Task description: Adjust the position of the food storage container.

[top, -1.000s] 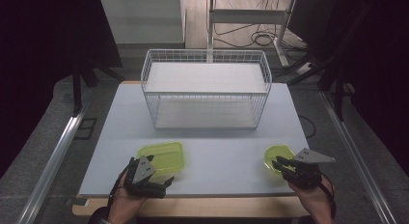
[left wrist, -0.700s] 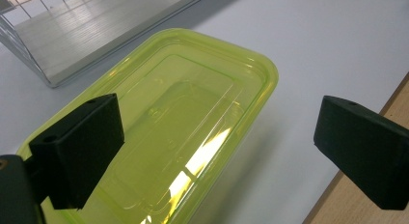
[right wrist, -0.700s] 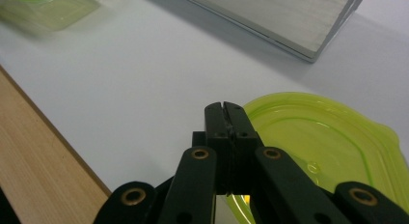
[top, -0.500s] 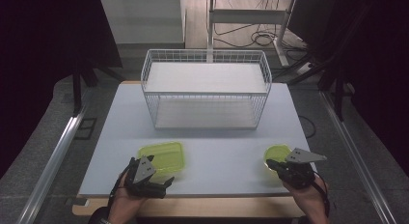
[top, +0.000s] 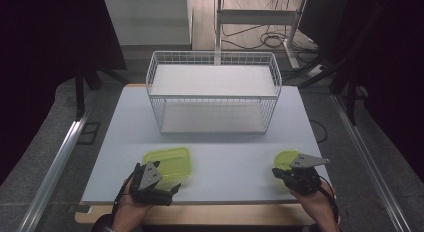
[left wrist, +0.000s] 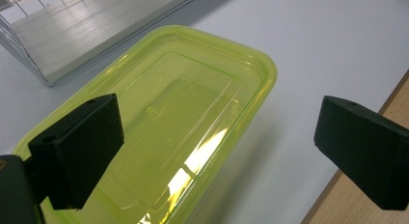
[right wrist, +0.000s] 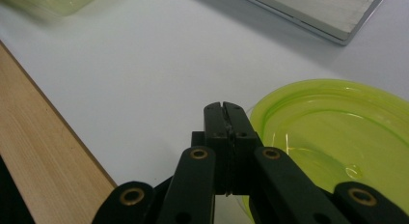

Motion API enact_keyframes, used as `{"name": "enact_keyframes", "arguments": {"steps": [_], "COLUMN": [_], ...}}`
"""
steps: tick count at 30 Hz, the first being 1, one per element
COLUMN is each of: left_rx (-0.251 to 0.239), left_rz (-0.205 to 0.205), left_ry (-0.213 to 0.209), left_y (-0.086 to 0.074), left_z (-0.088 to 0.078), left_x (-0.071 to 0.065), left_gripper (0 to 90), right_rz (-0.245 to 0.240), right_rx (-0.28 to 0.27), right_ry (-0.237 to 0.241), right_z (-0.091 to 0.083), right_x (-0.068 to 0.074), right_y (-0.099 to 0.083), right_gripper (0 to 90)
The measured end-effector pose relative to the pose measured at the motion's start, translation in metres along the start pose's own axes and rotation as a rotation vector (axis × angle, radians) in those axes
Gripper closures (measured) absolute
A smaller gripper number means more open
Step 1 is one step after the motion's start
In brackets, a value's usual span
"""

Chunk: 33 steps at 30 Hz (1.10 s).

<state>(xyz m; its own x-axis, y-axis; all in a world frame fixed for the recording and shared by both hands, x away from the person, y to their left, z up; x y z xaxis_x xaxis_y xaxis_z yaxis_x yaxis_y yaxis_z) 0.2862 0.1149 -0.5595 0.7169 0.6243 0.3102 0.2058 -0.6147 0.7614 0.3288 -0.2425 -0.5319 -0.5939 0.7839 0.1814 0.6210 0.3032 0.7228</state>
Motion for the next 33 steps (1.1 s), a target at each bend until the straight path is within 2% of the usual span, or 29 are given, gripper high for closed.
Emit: {"name": "enact_keyframes", "arguments": {"steps": [10,22,29,33], "left_rx": [0.006,0.007,0.0,0.006], "left_rz": [0.002,0.002,-0.013,-0.027], "left_ry": [-0.007,-0.015,-0.025,-0.028], "left_y": [-0.001,0.0,0.001,0.002], "left_z": [0.001,0.002,0.001,0.0], "left_x": [-0.001,-0.003,-0.003,-0.003], "left_gripper": [3.3,3.3,3.4,3.2], "right_rz": [0.017,0.066,0.102,0.119], "right_rx": [-0.02,-0.054,-0.072,-0.077], "right_ry": [-0.018,-0.072,-0.102,-0.108], "right_z": [0.0,-0.007,-0.011,-0.013], "right_x": [-0.011,-0.041,-0.059,-0.062], "right_y": [0.003,0.006,0.008,0.007], "right_gripper": [88.8,88.5,88.4,88.2]}}
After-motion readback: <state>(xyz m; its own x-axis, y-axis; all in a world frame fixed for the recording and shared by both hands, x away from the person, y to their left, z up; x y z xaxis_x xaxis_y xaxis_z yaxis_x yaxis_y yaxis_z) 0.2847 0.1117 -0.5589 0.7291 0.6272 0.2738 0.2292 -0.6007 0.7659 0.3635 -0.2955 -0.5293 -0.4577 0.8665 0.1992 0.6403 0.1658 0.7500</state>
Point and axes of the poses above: each handheld gripper's, and its own axes: z roughly forward along the jaws, y roughly out of its top, x roughly to its left, the point moved 9 cm from there along z, roughly forward along the jaws, and after that the axes turned 15 degrees about z, right-handed, at the moved point
